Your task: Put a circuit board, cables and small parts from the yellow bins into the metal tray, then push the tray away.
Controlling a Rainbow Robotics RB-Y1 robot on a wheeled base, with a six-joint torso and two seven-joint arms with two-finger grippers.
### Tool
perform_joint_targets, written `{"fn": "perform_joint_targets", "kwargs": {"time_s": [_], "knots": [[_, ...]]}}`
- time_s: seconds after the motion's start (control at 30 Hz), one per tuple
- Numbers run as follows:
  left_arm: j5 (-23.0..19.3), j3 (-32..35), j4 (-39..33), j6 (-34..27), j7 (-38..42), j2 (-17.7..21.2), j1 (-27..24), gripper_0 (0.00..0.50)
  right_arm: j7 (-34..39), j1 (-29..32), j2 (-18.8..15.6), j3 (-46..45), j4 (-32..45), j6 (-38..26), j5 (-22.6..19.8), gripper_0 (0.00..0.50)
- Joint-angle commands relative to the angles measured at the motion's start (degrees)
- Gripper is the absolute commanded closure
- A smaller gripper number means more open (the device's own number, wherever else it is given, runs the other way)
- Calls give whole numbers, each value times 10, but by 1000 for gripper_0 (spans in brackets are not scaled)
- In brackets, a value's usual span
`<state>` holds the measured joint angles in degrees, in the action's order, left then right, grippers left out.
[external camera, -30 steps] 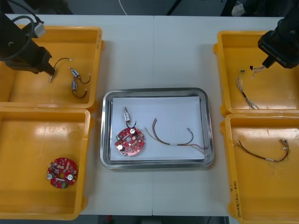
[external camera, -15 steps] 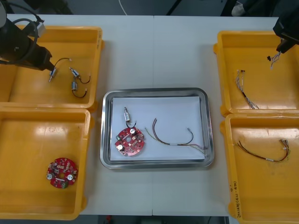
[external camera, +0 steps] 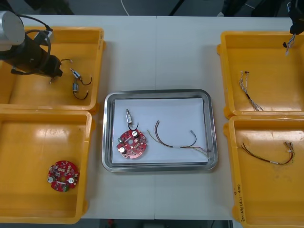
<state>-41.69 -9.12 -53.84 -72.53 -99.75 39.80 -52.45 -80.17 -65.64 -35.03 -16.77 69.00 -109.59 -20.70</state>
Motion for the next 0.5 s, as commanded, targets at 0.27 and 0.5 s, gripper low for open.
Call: {"fn": "perform_joint_targets", "kwargs": {"time_s": [0.27,0.5], "knots": [[16,-34,17,44,-55,-12,-29,0,-143,11,-27,79,114,-4,-98,500],[21,-34,36,63,-65,-14,-28,0,-181,76,-26,134,261,-4,-174,500]]}}
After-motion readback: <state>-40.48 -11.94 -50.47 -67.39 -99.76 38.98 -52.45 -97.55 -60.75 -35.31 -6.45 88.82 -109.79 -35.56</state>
